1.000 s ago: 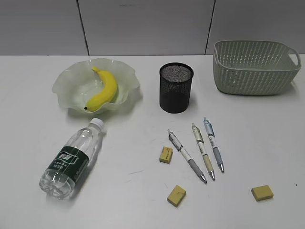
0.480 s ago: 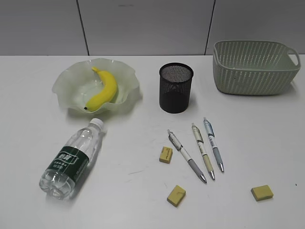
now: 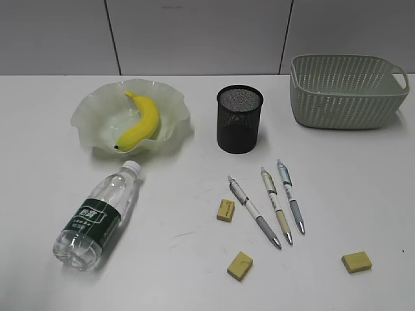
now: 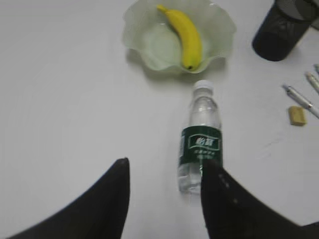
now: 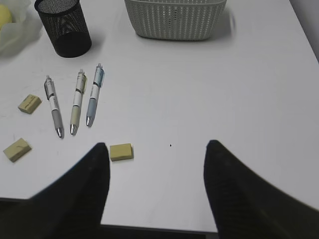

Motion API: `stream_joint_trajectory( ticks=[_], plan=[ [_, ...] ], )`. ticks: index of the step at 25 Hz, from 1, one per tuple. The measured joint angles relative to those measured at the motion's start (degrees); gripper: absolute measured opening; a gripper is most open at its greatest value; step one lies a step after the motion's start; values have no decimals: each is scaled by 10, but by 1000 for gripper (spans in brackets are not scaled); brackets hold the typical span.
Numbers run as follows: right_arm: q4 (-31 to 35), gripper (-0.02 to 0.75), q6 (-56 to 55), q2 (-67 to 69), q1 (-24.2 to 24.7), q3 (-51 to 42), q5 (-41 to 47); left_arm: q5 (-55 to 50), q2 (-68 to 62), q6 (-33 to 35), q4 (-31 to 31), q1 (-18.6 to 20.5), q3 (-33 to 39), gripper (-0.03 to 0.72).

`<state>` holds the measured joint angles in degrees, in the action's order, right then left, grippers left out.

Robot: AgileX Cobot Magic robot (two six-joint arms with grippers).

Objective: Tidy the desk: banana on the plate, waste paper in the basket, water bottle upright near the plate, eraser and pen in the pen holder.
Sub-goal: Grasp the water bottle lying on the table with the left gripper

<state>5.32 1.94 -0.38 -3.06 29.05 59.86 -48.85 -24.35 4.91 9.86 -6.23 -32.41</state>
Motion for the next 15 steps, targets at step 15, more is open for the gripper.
stream_joint_trajectory(
  ticks=[15],
  plan=[
    [1, 419, 1, 0, 0, -1, -1, 130, -610, -42, -59, -229, -179, 477]
  ],
)
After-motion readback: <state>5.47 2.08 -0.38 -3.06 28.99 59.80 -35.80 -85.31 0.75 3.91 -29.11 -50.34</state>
